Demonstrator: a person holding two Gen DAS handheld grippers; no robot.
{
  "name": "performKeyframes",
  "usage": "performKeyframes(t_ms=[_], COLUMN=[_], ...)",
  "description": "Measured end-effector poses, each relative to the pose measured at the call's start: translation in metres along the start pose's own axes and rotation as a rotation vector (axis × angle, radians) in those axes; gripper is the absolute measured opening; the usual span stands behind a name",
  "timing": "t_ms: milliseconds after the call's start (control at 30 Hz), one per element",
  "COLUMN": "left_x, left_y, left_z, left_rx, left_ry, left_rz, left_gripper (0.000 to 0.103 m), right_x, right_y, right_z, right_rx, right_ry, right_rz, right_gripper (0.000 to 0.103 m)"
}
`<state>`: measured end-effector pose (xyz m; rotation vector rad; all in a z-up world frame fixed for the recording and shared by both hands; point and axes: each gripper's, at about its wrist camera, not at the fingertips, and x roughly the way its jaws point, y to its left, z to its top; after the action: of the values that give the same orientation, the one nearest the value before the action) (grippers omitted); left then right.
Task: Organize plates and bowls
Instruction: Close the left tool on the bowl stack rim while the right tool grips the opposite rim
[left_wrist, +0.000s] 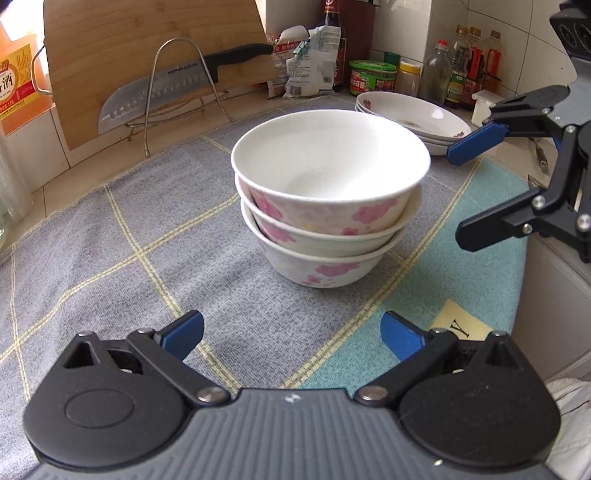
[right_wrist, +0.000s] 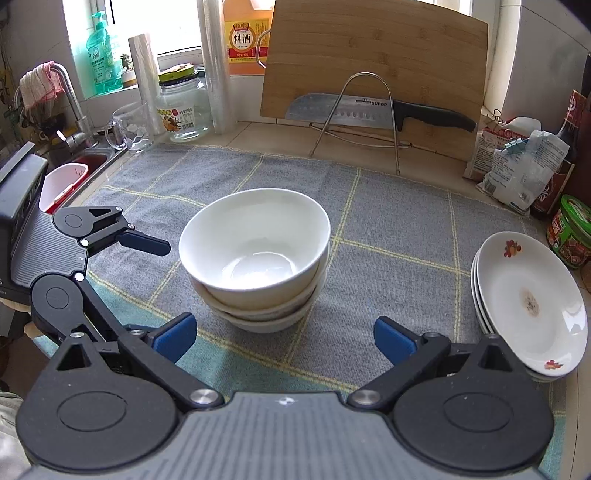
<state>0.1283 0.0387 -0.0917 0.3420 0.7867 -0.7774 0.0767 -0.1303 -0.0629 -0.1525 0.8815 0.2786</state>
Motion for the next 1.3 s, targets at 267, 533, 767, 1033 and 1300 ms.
performKeyframes(t_ms=[267, 533, 767, 1033, 1300], left_x=[0.021, 0.025, 0.026, 0.026, 0.027], left_y=[-0.016, -0.017, -0.017, -0.008, 0.014], left_z=[0.012, 0.014, 0.017, 0.020, 0.033], left_rx=[-0.017, -0.039, -0.041, 0.049, 0.157], left_ry=[0.057, 0.040, 0.055, 0.039, 0.000], left_rz=[0.044, 0.065, 0.069, -0.003, -0.128], left_gripper=[0.103, 0.103, 0.103, 0.101, 0.101], right_x=[0.043, 0.076, 0.077, 0.078, 0.078], right_y=[-0.021, -0.029, -0.034, -0.032, -0.014], right_z=[-0.016, -0.010, -0.014, -0.003, 0.012], right_rx=[-0.155, -0.280, -0.325, -0.356, -0.468], right_ry=[0.055, 0.068, 0.015, 0.063, 0.065], right_rz=[0.005, 0.156, 0.196, 0.188, 0.185], right_gripper=[0.103, 0.103, 0.103, 0.103, 0.103])
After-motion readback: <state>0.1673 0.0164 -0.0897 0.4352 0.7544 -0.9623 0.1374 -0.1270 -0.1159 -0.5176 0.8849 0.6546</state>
